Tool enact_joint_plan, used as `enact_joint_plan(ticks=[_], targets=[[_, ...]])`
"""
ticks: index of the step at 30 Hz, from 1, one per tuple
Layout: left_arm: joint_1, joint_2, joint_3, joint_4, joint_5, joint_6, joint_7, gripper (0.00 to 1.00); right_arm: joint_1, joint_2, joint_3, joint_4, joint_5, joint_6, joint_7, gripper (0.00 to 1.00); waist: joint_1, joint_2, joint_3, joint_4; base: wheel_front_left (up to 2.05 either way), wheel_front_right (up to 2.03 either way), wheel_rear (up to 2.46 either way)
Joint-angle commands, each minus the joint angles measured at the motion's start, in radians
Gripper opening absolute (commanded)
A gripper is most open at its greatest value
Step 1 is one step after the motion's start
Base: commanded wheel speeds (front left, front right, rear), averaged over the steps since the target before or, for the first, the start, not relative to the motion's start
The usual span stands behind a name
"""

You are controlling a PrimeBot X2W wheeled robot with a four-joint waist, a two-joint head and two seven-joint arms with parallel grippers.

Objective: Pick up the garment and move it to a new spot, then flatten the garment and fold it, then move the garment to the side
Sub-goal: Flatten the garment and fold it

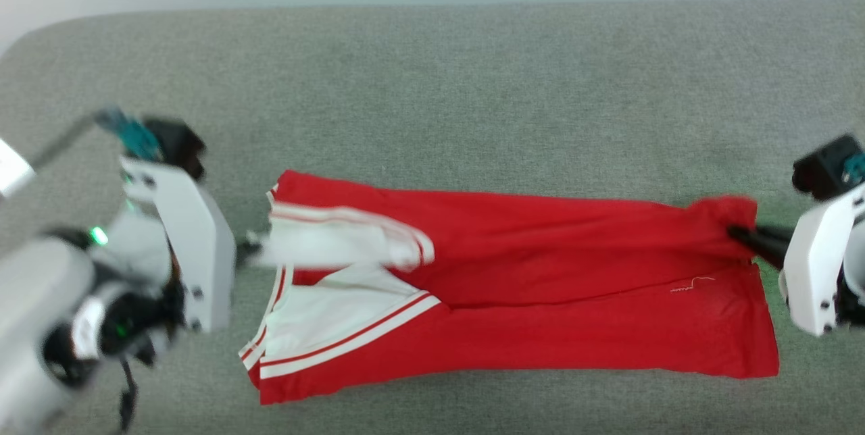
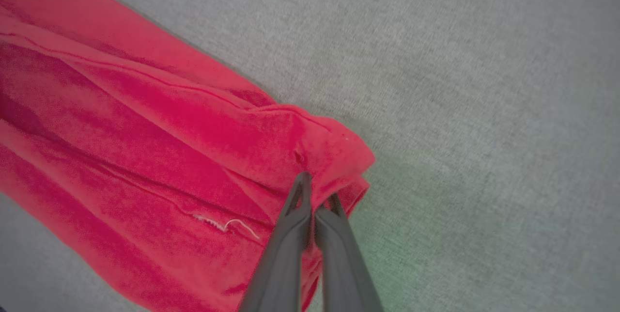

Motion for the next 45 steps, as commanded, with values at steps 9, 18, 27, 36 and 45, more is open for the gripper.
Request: enact_joint_plan(ticks=[9,18,27,36,45], targets=[[0.113,-0.068,-0.04,0.069,-0.047,-0.041,-0.046,0.0,0.081,0.063,-0.006,0.044,-0.018,-0.001,0.037,0.0,0.0,0.0,-0.017,-0.004,0.0,0.0,0.0],[0.106,-0.109,-0.055,0.168,-0.031,-0.095,-0.071,0.33,0.078,0.105,0.005,0.071,-0.036,-0.001,0.063,0.59,0.0,0.0,-0.059,-0.008,0.0,0.0,0.0],[0.162,-0.103,-0.042,0.173,-0.022,-0.1,-0.155,1.0,0.112,0.125,-0.023,0.079,-0.022,-0.001,0.067,1.0,0.0,0.0,-0.145,-0.004,0.0,0.0,0.0],[0.246,-0.088,-0.004,0.119,0.069,-0.093,-0.407,1.0,0.197,0.133,-0.12,0.056,0.015,-0.001,0.013,1.0,0.0,0.0,-0.217,0.015,0.0,0.0,0.0],[0.394,-0.105,0.067,0.086,0.157,-0.055,-0.794,1.0,0.293,0.124,-0.248,0.101,0.046,-0.001,0.012,1.0,0.0,0.0,-0.245,0.06,0.0,0.0,0.0]])
